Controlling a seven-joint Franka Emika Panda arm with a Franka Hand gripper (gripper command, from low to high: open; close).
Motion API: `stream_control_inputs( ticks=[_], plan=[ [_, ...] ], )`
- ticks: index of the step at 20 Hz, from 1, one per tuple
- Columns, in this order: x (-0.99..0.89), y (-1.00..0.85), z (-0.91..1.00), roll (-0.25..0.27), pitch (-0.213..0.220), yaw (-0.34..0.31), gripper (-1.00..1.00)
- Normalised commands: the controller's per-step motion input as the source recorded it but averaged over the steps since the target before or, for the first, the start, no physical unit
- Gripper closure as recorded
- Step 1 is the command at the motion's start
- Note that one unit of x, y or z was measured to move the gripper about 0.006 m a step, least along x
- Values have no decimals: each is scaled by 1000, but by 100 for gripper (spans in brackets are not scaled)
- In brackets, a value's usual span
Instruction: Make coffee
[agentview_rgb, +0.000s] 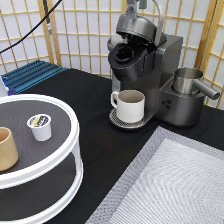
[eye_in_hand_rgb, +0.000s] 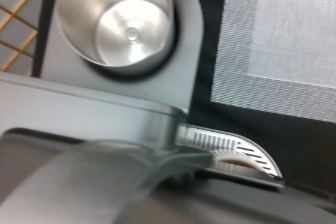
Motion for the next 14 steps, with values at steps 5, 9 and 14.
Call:
stream_control_inputs(
  ticks=[5,9,14],
  plan=[
    [401,52,578,10,166,-29,-100],
    [106,-704,525,145,112,-28,-100],
    [-7,-970,183,136,21,0,-100]
  ],
)
